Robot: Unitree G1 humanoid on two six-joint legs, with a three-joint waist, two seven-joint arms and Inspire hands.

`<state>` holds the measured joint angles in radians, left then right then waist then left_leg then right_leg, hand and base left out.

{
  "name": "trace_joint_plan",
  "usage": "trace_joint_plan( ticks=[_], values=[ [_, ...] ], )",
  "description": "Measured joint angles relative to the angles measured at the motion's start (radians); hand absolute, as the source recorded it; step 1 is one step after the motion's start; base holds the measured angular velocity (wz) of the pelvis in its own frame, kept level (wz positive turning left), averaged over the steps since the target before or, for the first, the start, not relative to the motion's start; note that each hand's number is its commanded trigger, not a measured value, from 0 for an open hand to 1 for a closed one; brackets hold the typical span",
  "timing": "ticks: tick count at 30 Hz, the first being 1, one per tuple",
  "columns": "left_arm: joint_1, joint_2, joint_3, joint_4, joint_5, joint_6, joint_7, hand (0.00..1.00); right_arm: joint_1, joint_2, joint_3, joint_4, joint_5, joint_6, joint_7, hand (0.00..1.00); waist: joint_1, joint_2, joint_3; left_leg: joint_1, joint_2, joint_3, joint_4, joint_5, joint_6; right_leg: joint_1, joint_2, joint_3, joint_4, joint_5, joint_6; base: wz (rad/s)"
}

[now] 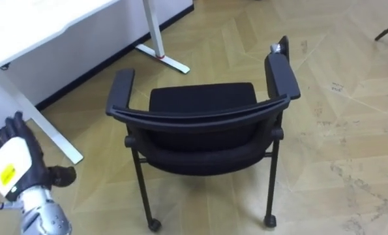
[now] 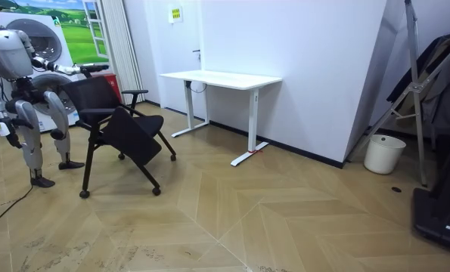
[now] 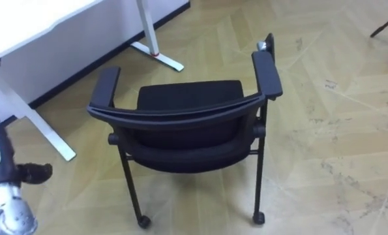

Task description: Push chair

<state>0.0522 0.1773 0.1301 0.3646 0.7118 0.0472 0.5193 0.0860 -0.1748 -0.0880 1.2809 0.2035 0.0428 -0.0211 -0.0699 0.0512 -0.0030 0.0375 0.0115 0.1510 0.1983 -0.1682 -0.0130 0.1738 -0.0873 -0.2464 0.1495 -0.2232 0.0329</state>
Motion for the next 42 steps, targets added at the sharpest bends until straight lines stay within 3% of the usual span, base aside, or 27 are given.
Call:
trace_joint_plan(
  ticks=[5, 11, 19, 27, 33, 35, 42],
  values=[
    [-0.017, 0.01, -0.074, -0.094, 0.15, 0.0, -0.005, 0.0, -0.006, -0.001, 0.019, 0.002, 0.003, -0.006, 0.0, 0.0, -0.014, 0.002, -0.0005, -0.001, 0.0, 0.001, -0.001, 0.0, 0.0, -0.001, 0.0, -0.001, -0.002, 0.0, 0.0, 0.0],
    [-0.022, 0.037, -0.146, -0.162, 0.225, 0.012, -0.01, 0.0, -0.019, -0.002, 0.027, 0.002, -0.004, -0.013, -0.001, 0.0, -0.039, 0.002, 0.0, -0.012, 0.0, 0.002, -0.002, 0.0, 0.0, -0.014, 0.0, 0.004, -0.001, 0.0, 0.0, -0.01],
    [-0.025, 0.047, -0.195, -0.162, 0.245, 0.016, -0.058, 0.0, -0.021, 0.004, 0.034, 0.003, -0.004, -0.02, -0.001, 0.0, -0.045, -0.007, 0.0057, -0.012, 0.001, 0.007, -0.002, 0.0, 0.0, -0.017, 0.0, 0.012, -0.001, 0.0, 0.0, -0.02],
    [-0.034, 0.057, -0.232, -0.162, 0.305, 0.018, -0.096, 0.0, -0.028, 0.002, 0.068, 0.003, -0.003, -0.028, -0.012, 0.0, -0.062, -0.007, 0.0057, -0.011, 0.001, 0.009, -0.001, 0.0, 0.0, -0.017, 0.0, 0.013, -0.001, 0.0, 0.0, 0.0],
    [-0.061, 0.072, -0.315, -0.162, 0.304, 0.019, -0.106, 0.0, -0.031, 0.0, 0.076, 0.007, 0.032, -0.028, -0.021, 0.0, -0.07, 0.005, 0.0063, -0.012, 0.001, 0.008, -0.001, 0.0, 0.0, -0.018, 0.0, 0.013, 0.0, 0.0, 0.0, 0.0],
    [-0.065, 0.072, -0.33, -0.162, 0.304, 0.02, -0.125, 0.0, -0.032, -0.003, 0.076, 0.007, 0.034, -0.028, -0.021, 0.0, -0.075, 0.013, 0.003, -0.012, 0.001, 0.01, -0.001, 0.0, 0.0, -0.02, 0.0, 0.016, 0.0, 0.0, 0.0, -0.03],
    [-0.065, 0.075, -0.334, -0.161, 0.304, 0.02, -0.156, 0.0, -0.036, -0.006, 0.076, 0.007, 0.038, -0.028, -0.021, 0.0, -0.091, 0.017, 0.0044, -0.011, 0.002, 0.014, -0.005, 0.0, 0.0, -0.025, 0.0, 0.024, 0.001, 0.0, 0.0, -0.03]
  ],
)
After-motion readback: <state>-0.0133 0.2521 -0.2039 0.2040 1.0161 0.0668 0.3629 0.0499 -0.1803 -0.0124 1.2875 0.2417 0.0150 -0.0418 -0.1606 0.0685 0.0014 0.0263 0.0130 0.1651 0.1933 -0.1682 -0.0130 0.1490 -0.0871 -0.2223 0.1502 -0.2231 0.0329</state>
